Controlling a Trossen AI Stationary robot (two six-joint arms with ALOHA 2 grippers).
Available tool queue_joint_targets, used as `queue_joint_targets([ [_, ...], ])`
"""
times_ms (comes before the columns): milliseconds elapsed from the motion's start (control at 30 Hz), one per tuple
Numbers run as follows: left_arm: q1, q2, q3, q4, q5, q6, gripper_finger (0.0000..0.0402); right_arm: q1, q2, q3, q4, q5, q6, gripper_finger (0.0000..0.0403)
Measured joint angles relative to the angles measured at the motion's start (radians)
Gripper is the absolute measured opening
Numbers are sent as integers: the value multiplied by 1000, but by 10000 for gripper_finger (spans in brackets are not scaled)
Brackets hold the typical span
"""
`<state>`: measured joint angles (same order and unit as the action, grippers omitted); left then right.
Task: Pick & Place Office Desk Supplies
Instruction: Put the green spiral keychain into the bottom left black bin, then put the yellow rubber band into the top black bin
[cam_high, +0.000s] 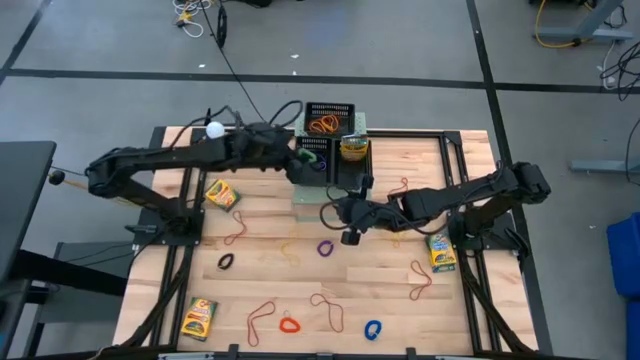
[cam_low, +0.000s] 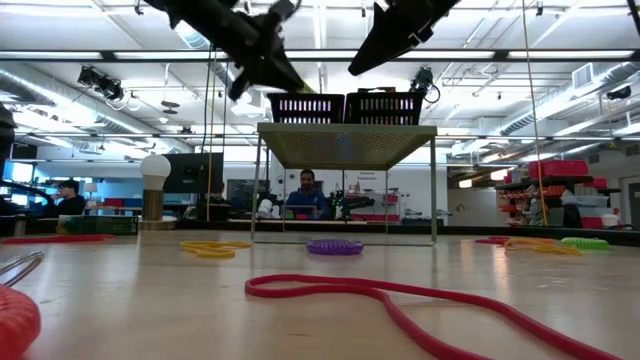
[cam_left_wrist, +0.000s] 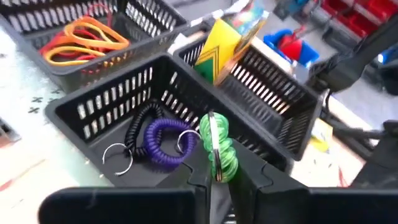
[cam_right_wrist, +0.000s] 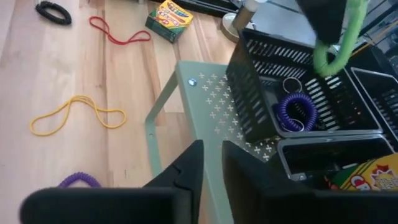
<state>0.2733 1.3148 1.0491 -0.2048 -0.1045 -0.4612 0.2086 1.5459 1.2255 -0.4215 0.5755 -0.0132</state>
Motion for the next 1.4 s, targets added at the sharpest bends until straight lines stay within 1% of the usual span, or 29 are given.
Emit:
queue_joint_targets([
  [100, 27, 54, 24, -17, 36, 26, 44, -6, 0, 0, -1, 1, 2, 42],
  [200, 31, 93, 46, -23, 24, 58, 68, -6, 0, 0, -1, 3, 2, 26],
  [300, 31, 101, 75, -23, 19, 88, 97, -6, 0, 0, -2, 12, 2, 14],
  [400, 28, 101, 97, -36, 17, 107, 123, -6, 0, 0, -10, 20, 2, 10],
  [567, 36, 99, 151, -142, 1, 125, 160, -6, 0, 0, -19, 52, 1, 10],
  [633, 36, 99, 166, -189, 2, 162, 168, -6, 0, 0, -22, 52, 1, 10],
  [700, 35, 92, 188, -248, 4, 207, 168, -6, -2, 0, -31, 52, 1, 10],
  [767, 23, 79, 211, -287, 0, 221, 158, -6, -9, 0, -47, 66, 2, 9],
  [900, -16, 32, 203, -316, -5, 257, 108, -4, -35, 0, -75, 109, 38, 9],
  [1000, -68, -12, 113, -231, -49, 312, 55, -4, -61, 0, -98, 118, 85, 9],
  [1067, -96, -51, 9, -116, -46, 321, 19, -1, -79, 0, -121, 121, 114, 9],
  [1100, -106, -76, -48, -56, -41, 317, 11, 2, -88, 0, -138, 122, 131, 9],
  [1167, -128, -134, -160, 90, -35, 287, 7, 9, -113, -12, -155, 123, 158, 9],
  [1267, -159, -234, -309, 232, -33, 230, 6, 23, -158, -50, -153, 123, 216, 9],
  [1400, -199, -362, -437, 298, -34, 178, 6, 59, -239, -116, -151, 123, 297, 9],
])
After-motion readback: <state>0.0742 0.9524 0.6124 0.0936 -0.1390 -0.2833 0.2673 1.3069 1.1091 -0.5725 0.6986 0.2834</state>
